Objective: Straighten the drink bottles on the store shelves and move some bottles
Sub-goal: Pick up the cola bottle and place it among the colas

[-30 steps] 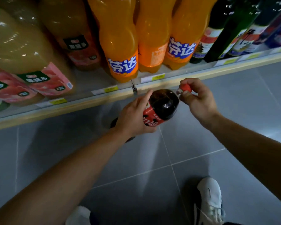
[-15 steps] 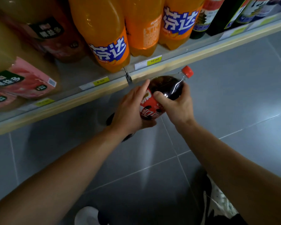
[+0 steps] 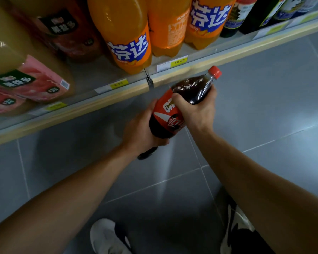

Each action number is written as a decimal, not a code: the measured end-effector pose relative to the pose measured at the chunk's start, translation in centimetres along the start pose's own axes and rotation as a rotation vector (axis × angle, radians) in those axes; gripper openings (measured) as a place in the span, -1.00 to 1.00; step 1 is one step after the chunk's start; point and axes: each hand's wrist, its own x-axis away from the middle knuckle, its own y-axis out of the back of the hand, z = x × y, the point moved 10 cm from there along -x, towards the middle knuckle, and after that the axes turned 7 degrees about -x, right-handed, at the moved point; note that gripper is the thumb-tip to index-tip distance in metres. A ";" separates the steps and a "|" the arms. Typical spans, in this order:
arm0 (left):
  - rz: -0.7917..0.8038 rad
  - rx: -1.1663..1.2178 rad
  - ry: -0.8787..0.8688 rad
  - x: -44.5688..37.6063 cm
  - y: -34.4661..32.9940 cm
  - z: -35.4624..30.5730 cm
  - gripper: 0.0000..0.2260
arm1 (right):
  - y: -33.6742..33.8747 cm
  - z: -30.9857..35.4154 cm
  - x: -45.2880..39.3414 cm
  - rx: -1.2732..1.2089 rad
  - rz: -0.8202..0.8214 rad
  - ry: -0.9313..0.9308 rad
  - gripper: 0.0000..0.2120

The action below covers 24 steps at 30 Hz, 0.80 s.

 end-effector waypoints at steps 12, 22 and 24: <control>0.007 -0.151 0.138 17.8 20.1 -14.6 0.07 | 2.1 21.8 17.7 0.009 0.119 -0.089 -0.22; -0.021 -0.222 0.254 38.1 36.7 -27.7 0.09 | 4.3 40.1 36.5 0.094 0.272 -0.143 -0.31; -0.053 -0.251 0.297 42.1 38.8 -28.9 0.09 | 4.2 42.0 40.0 0.122 0.336 -0.131 -0.29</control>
